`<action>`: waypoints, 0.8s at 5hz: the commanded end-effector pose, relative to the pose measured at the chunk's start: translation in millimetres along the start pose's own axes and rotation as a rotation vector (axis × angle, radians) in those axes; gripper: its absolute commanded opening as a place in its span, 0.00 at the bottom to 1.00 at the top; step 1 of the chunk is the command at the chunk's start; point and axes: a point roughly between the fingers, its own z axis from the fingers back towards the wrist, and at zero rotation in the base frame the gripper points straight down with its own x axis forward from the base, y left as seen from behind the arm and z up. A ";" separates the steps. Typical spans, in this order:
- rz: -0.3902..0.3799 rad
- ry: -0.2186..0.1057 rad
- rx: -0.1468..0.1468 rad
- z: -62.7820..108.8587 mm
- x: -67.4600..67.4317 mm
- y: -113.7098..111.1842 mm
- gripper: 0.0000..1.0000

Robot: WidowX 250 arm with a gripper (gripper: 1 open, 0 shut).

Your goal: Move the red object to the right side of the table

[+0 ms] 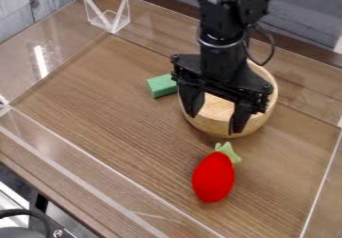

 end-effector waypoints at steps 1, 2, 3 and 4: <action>-0.017 -0.054 -0.012 17.1 2.1 -15.0 1.00; -0.028 -0.060 -0.021 24.1 0.8 -26.2 0.00; -0.035 -0.074 -0.016 28.3 3.1 -21.8 1.00; -0.040 -0.074 -0.010 28.3 2.6 -19.1 1.00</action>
